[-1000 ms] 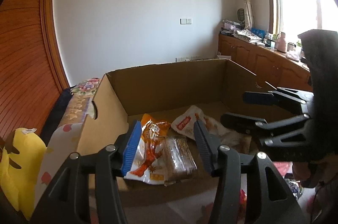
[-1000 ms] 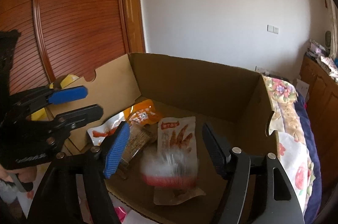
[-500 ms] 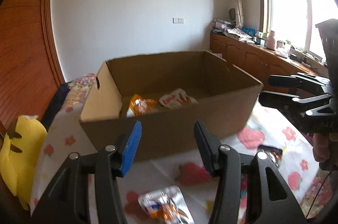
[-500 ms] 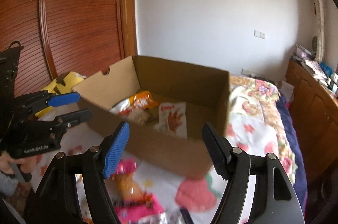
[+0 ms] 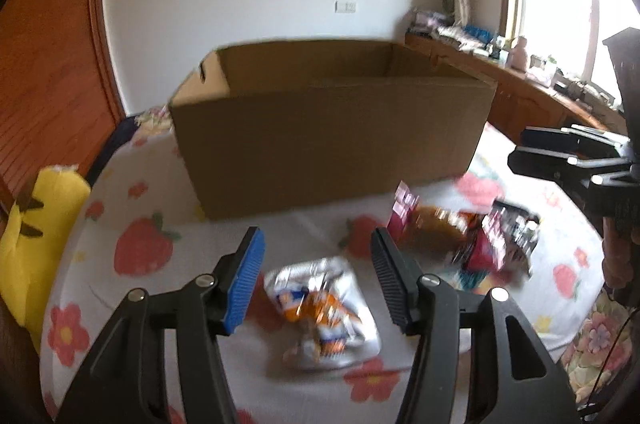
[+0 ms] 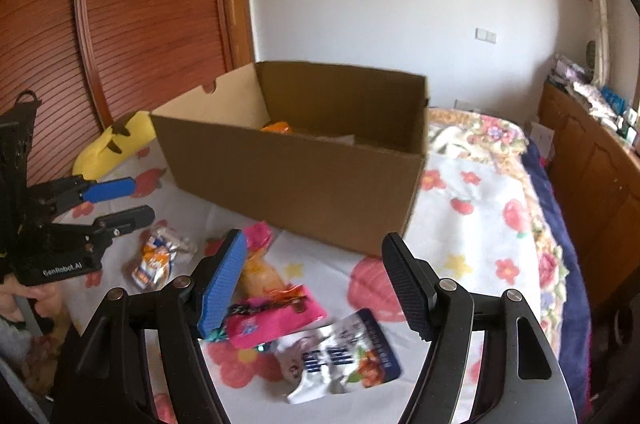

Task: Organize snacks
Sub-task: 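Move both tools back down over the remaining snacks on the bed, then grasp the silver-orange pouch with the left tool while the right tool grasps the pink pack, then lift both packs and carry them over the cardboard box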

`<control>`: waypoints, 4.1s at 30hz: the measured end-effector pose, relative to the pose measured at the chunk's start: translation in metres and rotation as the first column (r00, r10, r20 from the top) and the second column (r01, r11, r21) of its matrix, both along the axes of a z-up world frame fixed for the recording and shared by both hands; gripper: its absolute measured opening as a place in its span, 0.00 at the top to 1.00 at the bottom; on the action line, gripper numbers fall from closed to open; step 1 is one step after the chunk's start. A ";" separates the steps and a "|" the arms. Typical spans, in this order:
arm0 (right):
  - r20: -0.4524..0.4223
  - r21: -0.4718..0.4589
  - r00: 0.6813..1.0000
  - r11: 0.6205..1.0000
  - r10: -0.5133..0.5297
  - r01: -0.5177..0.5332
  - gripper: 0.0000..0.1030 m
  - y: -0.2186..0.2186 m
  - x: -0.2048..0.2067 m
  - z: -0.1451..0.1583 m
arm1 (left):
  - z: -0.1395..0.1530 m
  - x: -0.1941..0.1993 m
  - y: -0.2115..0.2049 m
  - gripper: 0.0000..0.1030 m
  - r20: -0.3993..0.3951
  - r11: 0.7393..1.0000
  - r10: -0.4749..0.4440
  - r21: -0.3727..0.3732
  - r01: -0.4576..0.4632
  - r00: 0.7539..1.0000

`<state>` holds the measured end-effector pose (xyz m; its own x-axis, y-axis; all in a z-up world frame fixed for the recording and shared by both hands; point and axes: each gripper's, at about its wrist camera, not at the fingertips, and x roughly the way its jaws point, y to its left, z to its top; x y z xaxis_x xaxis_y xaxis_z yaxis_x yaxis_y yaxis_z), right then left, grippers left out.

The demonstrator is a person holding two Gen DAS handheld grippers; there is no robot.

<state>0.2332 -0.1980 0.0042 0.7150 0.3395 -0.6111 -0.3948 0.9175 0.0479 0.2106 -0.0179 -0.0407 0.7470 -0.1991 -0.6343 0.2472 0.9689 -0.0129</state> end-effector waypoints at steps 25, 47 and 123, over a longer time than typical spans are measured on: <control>-0.218 -0.062 0.969 0.989 0.117 -0.134 0.37 0.053 0.042 -0.074 | -0.045 -0.004 0.013 0.42 -0.112 0.999 0.027 -0.030 -0.030 0.993; -0.220 -0.129 0.971 0.984 0.091 -0.121 0.34 0.061 0.042 -0.079 | -0.046 0.009 -0.004 0.32 -0.181 1.000 0.017 -0.011 -0.019 0.983; -0.200 -0.138 0.979 0.987 0.050 -0.078 0.60 0.059 0.045 -0.077 | 0.005 -0.043 0.023 0.68 -0.014 1.000 0.023 -0.022 -0.023 1.000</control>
<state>0.2783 -0.1391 -0.0730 0.5569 0.2789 -0.7823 -0.4492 0.8934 -0.0013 0.1677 0.0056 -0.0355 0.7428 -0.1961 -0.6402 0.2248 0.9737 -0.0375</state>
